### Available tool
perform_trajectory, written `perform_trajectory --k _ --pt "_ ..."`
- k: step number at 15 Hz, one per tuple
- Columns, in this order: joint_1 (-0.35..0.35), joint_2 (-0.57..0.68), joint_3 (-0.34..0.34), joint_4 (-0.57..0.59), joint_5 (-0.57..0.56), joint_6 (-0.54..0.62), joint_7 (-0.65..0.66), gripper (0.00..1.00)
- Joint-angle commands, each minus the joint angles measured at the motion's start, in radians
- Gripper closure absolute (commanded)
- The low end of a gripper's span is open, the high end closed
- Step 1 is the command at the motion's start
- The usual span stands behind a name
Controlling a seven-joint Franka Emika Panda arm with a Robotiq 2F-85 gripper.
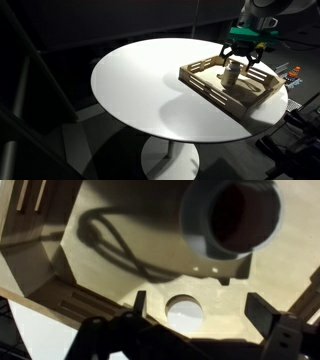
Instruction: Put the lid on the bottle
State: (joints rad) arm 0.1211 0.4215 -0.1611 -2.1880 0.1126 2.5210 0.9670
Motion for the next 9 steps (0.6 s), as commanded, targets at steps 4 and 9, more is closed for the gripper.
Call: perform_trajectory --k 4,9 --pt "-0.005 0.006 0.002 0.005 -0.029 0.003 0.031 0.0" --pt "0.008 0.032 -0.026 0.014 -0.071 0.034 0.096 0.0"
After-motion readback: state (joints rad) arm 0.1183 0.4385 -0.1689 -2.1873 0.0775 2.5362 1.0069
